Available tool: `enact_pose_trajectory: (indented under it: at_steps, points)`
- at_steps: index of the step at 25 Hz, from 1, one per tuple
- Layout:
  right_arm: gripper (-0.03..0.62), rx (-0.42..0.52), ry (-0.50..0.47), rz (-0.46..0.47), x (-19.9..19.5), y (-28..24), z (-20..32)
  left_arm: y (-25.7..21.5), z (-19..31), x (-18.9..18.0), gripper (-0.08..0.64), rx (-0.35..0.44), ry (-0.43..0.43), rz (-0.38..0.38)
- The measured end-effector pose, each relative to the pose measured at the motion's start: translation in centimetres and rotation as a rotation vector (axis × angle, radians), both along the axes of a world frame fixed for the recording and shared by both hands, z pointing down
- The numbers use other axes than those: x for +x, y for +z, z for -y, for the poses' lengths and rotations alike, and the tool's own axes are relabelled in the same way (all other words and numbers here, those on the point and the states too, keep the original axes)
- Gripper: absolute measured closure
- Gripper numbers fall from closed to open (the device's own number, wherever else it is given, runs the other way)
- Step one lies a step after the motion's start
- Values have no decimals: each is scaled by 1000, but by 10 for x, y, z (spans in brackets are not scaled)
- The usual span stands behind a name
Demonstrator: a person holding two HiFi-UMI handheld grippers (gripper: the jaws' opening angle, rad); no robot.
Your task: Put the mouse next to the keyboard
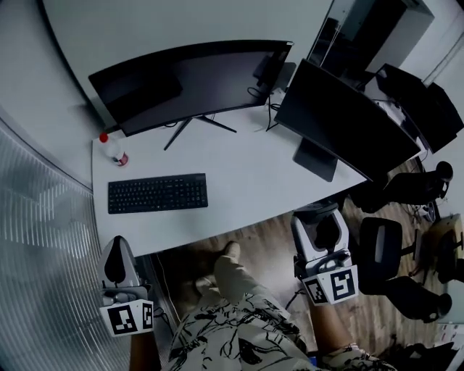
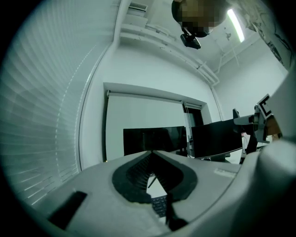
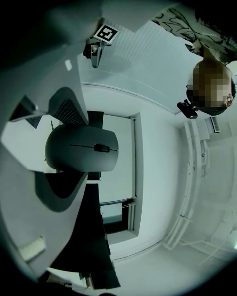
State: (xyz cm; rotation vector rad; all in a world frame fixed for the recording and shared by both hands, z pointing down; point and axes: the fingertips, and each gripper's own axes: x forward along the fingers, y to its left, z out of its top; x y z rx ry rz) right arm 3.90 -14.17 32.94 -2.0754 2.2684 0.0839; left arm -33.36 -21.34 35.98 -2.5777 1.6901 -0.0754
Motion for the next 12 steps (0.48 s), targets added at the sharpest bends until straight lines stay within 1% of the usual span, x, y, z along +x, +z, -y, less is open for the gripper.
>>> enact_pose_trajectory:
  at_steps: [6, 10, 12]
  points:
    - [288, -2, 3, 11, 30, -1, 41, -12, 36, 30, 563, 8, 3, 6]
    - [288, 15, -22, 20, 39, -3, 72, -14, 63, 44, 563, 12, -8, 3]
    - [288, 6, -28, 12, 47, 4, 87, -11, 76, 53, 563, 16, -6, 7]
